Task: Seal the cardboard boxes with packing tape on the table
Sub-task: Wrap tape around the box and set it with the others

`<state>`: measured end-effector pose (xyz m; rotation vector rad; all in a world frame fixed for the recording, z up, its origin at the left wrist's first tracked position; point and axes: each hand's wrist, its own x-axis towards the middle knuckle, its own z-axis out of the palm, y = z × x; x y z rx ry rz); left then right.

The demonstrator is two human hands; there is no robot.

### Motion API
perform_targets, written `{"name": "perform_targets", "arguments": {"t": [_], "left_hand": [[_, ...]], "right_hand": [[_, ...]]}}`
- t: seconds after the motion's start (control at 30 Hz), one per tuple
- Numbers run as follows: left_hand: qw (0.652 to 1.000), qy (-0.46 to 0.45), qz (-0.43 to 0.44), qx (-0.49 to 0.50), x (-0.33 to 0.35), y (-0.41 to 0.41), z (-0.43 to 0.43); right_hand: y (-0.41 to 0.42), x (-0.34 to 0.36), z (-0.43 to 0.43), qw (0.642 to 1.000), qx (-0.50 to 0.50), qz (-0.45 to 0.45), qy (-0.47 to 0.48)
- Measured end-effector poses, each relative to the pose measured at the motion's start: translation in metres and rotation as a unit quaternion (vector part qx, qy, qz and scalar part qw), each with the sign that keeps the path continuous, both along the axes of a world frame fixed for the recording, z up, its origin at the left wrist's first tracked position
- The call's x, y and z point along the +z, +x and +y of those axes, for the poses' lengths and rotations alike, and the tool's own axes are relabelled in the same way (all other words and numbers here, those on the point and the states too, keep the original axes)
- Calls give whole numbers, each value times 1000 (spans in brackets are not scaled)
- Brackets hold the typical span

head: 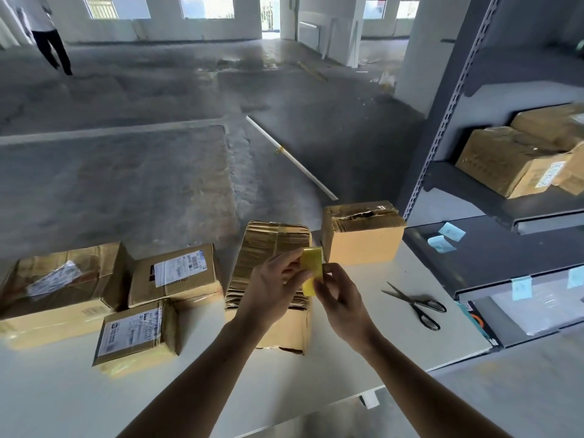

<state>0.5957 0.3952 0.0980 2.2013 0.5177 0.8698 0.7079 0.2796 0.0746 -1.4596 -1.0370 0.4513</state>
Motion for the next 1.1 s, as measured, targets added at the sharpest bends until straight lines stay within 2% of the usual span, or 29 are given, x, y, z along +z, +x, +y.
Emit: {"name": "perform_targets", "arguments": {"t": [0.1,0.23,0.33,0.47,0.7,0.8,0.87,1.0,1.1], "left_hand": [[998,55,-12,-10,4,4,-6],[998,67,-15,1,6,13,-15],[998,61,-19,25,7,19,-23],[997,8,-10,70,6,28,-24],[993,-51,65,79,4,39,-20],[989,-51,108,83,3,43,-20],[985,-39,141,87,1,46,-19],[979,24,175,99,-7,53,-13],[971,149,171,77,-12,57,-11]], "right_hand": [[5,10,-1,998,13,66,-2],[15,16,-8,998,25,65,-8],[21,12,-11,999,28,22,-14],[26,4,-13,999,31,-27,-10],[28,-9,-15,993,6,-121,18],[33,-18,-15,986,-3,-169,-10],[34,-16,-16,987,-1,-151,-47],[41,-14,-15,983,57,-168,-45],[49,-15,-14,974,39,-207,-80]]}}
